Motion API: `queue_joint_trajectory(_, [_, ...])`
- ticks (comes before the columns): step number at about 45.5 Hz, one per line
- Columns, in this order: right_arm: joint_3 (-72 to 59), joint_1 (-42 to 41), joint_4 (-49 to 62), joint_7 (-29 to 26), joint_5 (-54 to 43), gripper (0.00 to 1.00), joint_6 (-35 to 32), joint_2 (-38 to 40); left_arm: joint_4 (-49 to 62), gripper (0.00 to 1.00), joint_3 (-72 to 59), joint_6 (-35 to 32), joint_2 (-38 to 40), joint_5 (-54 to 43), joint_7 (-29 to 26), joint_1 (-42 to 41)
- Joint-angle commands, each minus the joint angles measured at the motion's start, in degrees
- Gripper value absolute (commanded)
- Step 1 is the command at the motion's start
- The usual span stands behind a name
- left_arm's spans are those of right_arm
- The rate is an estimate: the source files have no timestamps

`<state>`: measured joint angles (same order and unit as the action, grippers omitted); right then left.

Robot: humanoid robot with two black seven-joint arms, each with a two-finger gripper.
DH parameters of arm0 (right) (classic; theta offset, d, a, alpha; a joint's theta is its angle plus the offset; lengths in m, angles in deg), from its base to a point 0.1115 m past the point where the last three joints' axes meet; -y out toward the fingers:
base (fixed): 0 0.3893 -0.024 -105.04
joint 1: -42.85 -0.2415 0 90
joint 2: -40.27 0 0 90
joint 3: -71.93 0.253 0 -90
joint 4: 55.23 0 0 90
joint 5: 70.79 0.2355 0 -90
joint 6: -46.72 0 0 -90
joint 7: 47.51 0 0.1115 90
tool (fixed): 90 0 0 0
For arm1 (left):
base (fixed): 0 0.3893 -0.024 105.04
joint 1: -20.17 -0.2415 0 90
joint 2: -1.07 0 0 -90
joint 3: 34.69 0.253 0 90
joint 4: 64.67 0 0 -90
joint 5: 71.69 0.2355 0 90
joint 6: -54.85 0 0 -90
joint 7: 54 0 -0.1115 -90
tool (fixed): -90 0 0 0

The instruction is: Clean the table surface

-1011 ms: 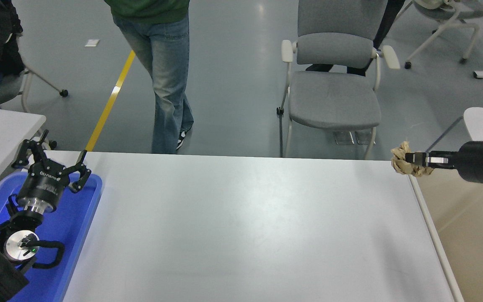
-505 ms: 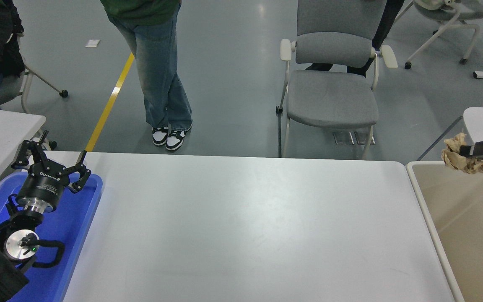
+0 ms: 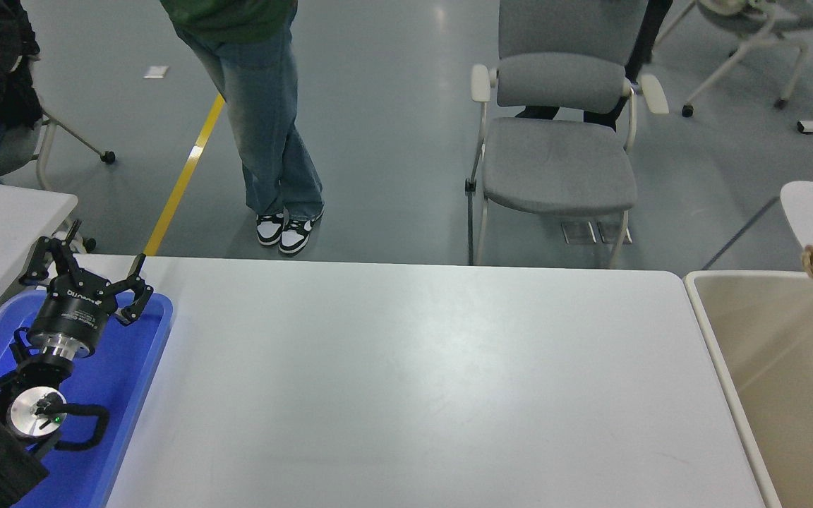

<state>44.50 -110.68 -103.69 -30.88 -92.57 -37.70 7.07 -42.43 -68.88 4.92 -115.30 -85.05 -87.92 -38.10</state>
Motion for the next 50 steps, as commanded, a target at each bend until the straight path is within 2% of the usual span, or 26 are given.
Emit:
queue_joint_trajectory(1, [11.0, 16.6, 16.4, -0.3, 8.7, 0.0, 8.0, -11.3, 0.0, 1.0, 0.0, 0.0, 0.0, 0.0, 0.0, 0.0])
queue_joint_trajectory(10, [18.1, 24.2, 32.9, -0.5, 11.0, 0.0, 8.6, -22.3, 0.0, 1.0, 0.0, 0.0, 0.0, 0.0, 0.0, 0.0])
queue_joint_trajectory(20, [22.0, 27.3, 41.3, -1.6, 11.0, 0.0, 9.1, -30.8, 0.0, 1.0, 0.0, 0.0, 0.0, 0.0, 0.0, 0.0])
queue_joint_trajectory(35, [23.0, 29.4, 42.2, -4.2, 11.0, 0.0, 12.4, -35.7, 0.0, 1.0, 0.0, 0.0, 0.0, 0.0, 0.0, 0.0])
queue_joint_trajectory(50, [22.9, 29.4, 42.1, -5.6, 11.5, 0.0, 12.8, -36.1, 0.0, 1.0, 0.0, 0.0, -0.1, 0.0, 0.0, 0.0])
